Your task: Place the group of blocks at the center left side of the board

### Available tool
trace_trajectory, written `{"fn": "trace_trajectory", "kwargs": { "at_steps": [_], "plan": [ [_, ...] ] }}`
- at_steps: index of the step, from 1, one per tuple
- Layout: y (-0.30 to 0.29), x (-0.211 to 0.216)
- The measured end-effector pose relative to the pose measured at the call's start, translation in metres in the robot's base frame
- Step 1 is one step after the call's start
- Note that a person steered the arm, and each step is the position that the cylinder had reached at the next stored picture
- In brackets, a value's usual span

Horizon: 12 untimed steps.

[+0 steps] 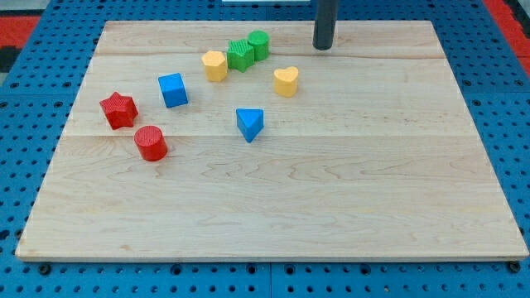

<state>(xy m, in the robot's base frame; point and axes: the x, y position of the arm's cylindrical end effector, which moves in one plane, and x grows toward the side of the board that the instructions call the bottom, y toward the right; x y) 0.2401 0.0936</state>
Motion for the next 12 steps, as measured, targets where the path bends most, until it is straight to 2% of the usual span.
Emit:
{"fn": "trace_trajectory", "kwargs": {
  "at_steps": [2,3,8,10,11,12],
  "plan": [
    [-0.094,-0.009],
    [-0.114,-0.005],
    [-0.218,0.122],
    [-0.228,0.117],
    [-0.257,0.117],
    [-0.261,0.117]
  ]
}}
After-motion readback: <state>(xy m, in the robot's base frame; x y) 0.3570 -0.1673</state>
